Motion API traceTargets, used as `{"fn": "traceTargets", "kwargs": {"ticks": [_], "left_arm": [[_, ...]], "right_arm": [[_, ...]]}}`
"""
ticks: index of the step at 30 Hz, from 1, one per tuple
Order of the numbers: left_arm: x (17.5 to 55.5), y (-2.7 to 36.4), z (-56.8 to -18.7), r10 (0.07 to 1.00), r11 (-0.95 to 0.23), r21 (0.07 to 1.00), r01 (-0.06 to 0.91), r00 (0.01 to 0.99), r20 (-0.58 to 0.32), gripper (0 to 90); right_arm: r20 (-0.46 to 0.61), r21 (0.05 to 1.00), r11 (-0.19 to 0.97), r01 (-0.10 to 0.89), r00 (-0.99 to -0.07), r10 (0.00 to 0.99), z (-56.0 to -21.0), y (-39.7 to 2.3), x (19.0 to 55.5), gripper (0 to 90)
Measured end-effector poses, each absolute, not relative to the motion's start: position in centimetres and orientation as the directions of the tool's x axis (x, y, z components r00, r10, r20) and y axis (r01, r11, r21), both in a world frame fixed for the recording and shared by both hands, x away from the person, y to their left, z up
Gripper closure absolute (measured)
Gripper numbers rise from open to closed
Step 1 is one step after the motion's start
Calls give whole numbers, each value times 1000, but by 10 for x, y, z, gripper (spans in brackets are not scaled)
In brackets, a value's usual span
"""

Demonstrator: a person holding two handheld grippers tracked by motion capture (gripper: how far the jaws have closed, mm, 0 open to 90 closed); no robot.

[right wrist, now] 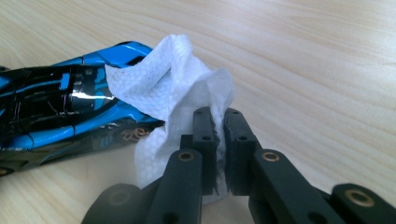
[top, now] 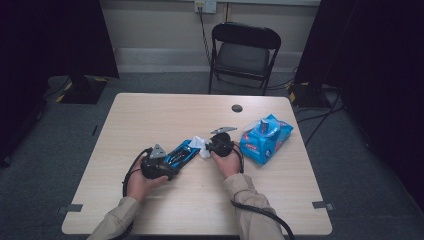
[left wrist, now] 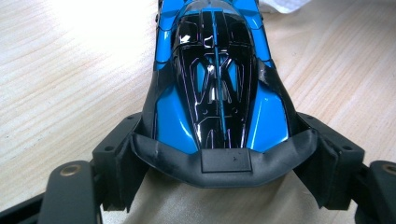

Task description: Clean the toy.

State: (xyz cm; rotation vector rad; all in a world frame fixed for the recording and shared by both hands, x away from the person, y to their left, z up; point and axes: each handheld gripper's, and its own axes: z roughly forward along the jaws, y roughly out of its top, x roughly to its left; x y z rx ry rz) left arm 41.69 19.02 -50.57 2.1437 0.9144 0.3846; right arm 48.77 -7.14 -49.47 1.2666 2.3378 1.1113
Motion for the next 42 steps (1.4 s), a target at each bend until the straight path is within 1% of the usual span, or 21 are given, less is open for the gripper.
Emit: {"fn": "traceTargets", "kwargs": {"ticks": [4, 6, 7, 9, 12, 13, 14, 15, 20, 25, 29, 31, 33, 36, 38, 41, 42], "left_arm": [[417, 190, -505, 715, -460, 744, 484, 699, -12, 240], [416, 190, -506, 720, -452, 744, 491, 694, -20, 236], [417, 190, -505, 718, -467, 738, 487, 696, -4, 224], [418, 189, -504, 719, -456, 726, 515, 694, -41, 179], [417, 190, -499, 728, -447, 704, 552, 682, -72, 187], [417, 191, -498, 726, -454, 700, 551, 685, -68, 189], [417, 193, -496, 728, -456, 696, 554, 682, -66, 200], [417, 194, -495, 732, -441, 699, 563, 676, -83, 221], [413, 201, -479, 729, -433, 714, 551, 679, -82, 221], [413, 199, -460, 730, -424, 733, 532, 679, -71, 224], [422, 184, -454, 704, -406, 760, 508, 704, -94, 279], [432, 176, -454, 699, -418, 752, 510, 709, -93, 355], [441, 169, -455, 697, -448, 737, 505, 714, -66, 403], [455, 162, -458, 698, -442, 732, 519, 711, -82, 418], [461, 159, -460, 697, -457, 718, 524, 713, -78, 432], [465, 155, -465, 690, -462, 708, 534, 718, -92, 441], [466, 153, -467, 693, -460, 713, 530, 716, -84, 436]], "right_arm": [[117, 725, 336, 601, -589, 800, -494, -76, 484, 850], [123, 730, 322, 603, -580, 805, -493, -80, 482, 849], [124, 730, 318, 605, -574, 810, -493, -83, 482, 849], [119, 729, 317, 607, -568, 814, -493, -87, 482, 849], [121, 731, 307, 609, -559, 820, -492, -94, 482, 847], [122, 732, 303, 610, -556, 822, -492, -96, 481, 847], [121, 733, 303, 609, -556, 823, -491, -97, 481, 846], [121, 734, 301, 609, -554, 824, -490, -99, 481, 846], [131, 746, 281, 604, -547, 827, -486, -108, 478, 845], [149, 753, 259, 605, -539, 829, -485, -117, 475, 842], [153, 749, 262, 609, -544, 825, -489, -119, 474, 843], [161, 748, 262, 610, -550, 819, -489, -118, 473, 842], [159, 748, 270, 606, -559, 814, -489, -116, 471, 841], [162, 748, 275, 605, -568, 807, -490, -114, 469, 841], [168, 749, 273, 604, -572, 803, -491, -114, 468, 840], [171, 746, 273, 608, -570, 804, -492, -114, 467, 839], [173, 745, 270, 610, -568, 805, -492, -114, 467, 838]]}}
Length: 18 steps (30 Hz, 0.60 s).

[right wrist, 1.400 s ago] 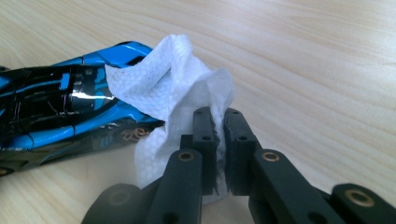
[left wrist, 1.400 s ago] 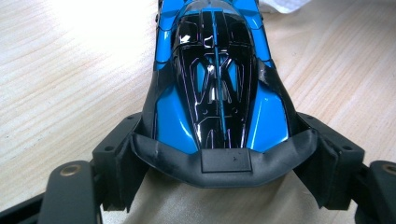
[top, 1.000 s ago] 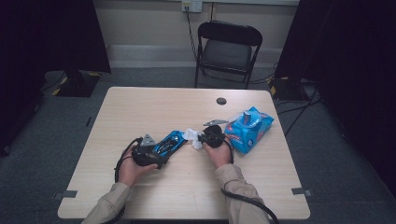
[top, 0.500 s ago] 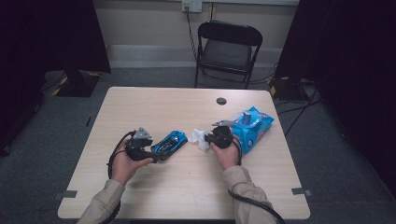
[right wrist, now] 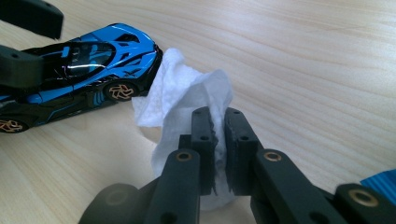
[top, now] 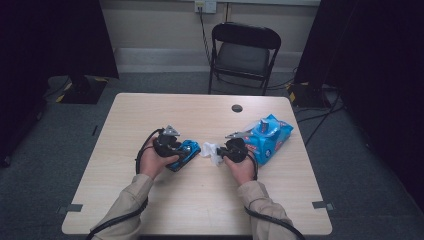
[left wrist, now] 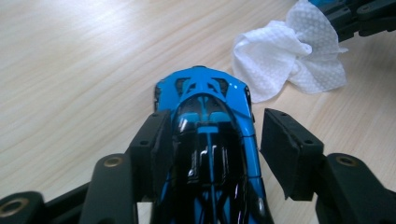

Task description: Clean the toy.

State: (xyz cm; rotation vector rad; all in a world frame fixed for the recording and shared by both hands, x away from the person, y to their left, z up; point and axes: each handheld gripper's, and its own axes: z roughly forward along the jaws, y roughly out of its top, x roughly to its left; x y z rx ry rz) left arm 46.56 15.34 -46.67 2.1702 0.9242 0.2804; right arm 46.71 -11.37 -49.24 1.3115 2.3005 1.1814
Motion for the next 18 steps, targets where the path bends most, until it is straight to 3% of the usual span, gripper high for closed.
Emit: {"fn": "traceTargets", "kwargs": {"ticks": [5, 18], "left_arm": [[465, 151, -472, 686, -527, 689, 499, 728, -2, 443], [462, 154, -476, 696, -488, 717, 499, 718, -26, 451]], "right_arm": [[174, 750, 273, 603, -577, 798, -492, -112, 466, 836], [196, 740, 292, 606, -610, 768, -500, -87, 465, 840]]}}
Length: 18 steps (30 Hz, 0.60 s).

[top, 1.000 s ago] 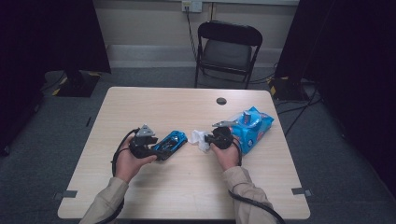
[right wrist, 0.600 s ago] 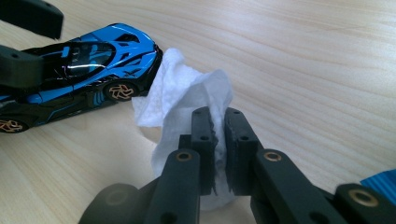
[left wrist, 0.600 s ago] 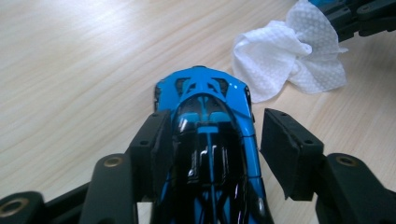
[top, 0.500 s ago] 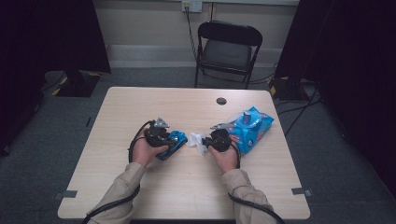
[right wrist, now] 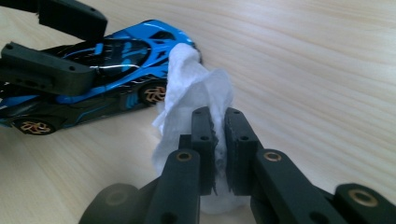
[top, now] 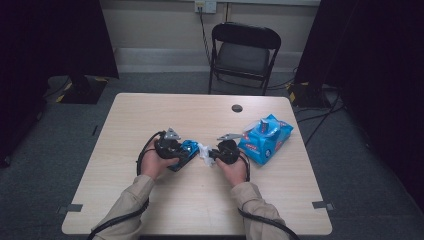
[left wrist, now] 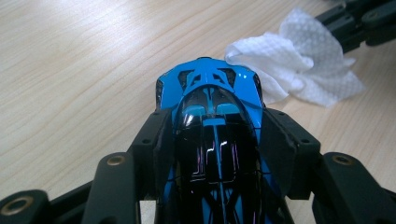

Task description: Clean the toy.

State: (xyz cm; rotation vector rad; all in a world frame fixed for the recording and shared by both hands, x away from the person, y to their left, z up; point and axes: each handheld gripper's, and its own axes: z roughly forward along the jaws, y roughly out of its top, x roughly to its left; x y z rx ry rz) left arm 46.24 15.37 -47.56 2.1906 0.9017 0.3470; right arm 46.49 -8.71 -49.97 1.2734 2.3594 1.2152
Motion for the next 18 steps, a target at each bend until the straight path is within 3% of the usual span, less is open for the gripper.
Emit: {"fn": "traceTargets", "kwargs": {"ticks": [18], "left_arm": [[458, 154, -476, 705, -486, 720, 496, 709, -13, 461]], "right_arm": [[213, 735, 335, 589, -670, 711, -501, -57, 460, 848]]}}
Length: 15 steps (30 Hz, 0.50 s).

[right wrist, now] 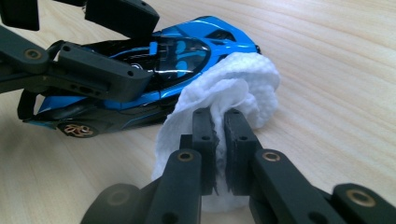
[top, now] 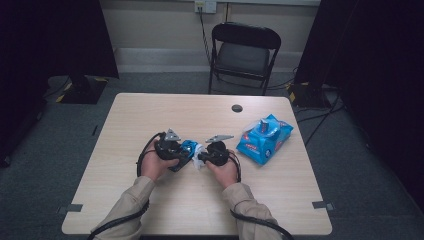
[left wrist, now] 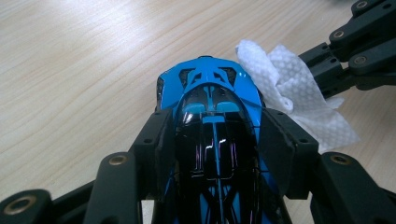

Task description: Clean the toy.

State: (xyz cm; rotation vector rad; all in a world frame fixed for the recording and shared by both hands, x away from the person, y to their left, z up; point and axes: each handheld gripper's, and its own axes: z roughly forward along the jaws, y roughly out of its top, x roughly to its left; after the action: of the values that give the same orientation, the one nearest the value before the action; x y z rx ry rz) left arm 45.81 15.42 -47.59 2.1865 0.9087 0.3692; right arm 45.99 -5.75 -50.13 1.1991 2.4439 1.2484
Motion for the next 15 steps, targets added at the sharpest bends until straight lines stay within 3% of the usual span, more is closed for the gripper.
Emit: {"fn": "traceTargets", "kwargs": {"ticks": [15], "left_arm": [[457, 154, -475, 717, -470, 719, 512, 696, -27, 464]], "right_arm": [[244, 736, 370, 567, -732, 636, -503, -33, 437, 849]]}}
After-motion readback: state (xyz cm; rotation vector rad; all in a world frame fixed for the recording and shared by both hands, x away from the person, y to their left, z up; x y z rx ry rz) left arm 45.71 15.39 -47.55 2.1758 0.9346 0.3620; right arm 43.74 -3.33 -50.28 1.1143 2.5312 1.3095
